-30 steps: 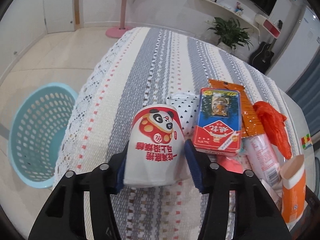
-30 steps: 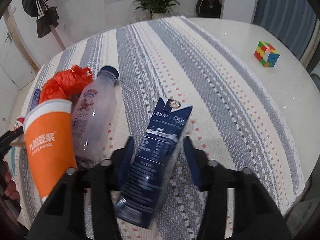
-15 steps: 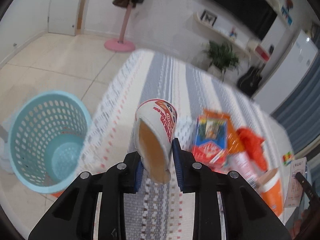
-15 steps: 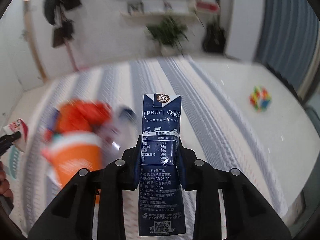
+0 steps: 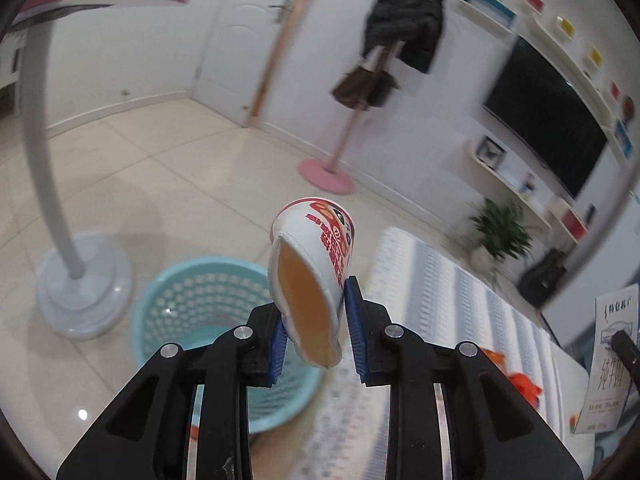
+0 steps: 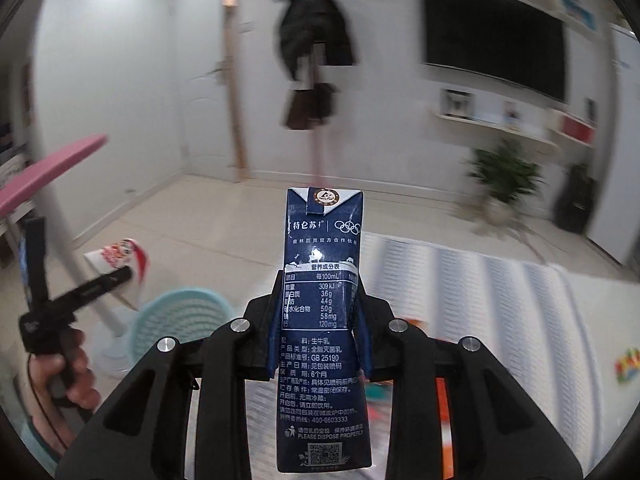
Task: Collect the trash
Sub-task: 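Carry both items to the blue basket and open both tools to drop them, then grasp the tiger card box with left tool while right tool grasps orange soymilk cup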
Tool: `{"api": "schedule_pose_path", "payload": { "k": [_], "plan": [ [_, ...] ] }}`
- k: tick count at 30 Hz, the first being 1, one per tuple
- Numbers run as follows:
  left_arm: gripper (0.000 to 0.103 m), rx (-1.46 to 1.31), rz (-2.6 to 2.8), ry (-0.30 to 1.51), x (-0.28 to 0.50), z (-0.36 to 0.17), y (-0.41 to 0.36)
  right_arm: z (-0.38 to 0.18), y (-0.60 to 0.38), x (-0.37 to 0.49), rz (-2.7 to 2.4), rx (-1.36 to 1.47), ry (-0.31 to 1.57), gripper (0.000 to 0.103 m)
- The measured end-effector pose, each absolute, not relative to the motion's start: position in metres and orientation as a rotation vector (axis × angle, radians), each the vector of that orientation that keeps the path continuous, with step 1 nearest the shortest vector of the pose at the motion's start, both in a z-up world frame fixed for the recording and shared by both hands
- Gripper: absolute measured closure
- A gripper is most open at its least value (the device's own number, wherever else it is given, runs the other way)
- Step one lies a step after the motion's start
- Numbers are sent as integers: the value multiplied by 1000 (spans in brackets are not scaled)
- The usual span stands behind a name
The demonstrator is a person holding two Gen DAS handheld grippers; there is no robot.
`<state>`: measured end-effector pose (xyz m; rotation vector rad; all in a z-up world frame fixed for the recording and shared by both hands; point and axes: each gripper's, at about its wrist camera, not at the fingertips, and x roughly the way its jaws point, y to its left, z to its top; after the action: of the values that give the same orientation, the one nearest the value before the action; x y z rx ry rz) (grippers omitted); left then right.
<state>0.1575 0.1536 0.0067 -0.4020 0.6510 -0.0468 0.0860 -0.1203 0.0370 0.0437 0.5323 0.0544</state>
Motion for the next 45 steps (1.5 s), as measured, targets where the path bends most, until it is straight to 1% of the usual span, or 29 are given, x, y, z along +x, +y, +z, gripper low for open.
{"api": "schedule_pose_path", "payload": {
  "k": [4,7,11,16,21,23,24,26,28,29,30,31,39,45],
  "plan": [
    [78,-393,6,683,167,-9,174,27,-69,124,178,45,581,76],
    [77,-370,48,746,178,-32,188,12,-34,152,242,55,626,76],
    [77,-414,89,826,189,-63,209,-24,1,183,287,74,715,76],
    [76,-397,99,883,193,-86,218,-77,25,218,333,147,862,76],
    [74,-370,117,920,192,-101,223,-112,38,237,325,177,941,75],
    [66,-358,129,926,192,-103,226,-121,41,242,332,210,967,75],
    [60,-353,139,928,191,-104,228,-125,42,243,332,225,976,75],
    [55,-350,158,926,189,-103,231,-128,41,245,333,244,990,74],
    [51,-360,157,918,186,-99,233,-130,41,246,343,257,996,69],
    [50,-361,155,912,184,-97,234,-130,41,244,344,263,998,58],
    [48,-360,155,907,183,-95,234,-130,41,242,351,277,995,50],
    [47,-360,155,902,182,-93,235,-130,39,241,351,284,990,49],
    [46,-372,137,852,174,-74,231,-123,35,223,361,242,960,49],
    [46,-378,108,793,164,-50,212,-104,22,204,335,178,908,49]
  ]
}}
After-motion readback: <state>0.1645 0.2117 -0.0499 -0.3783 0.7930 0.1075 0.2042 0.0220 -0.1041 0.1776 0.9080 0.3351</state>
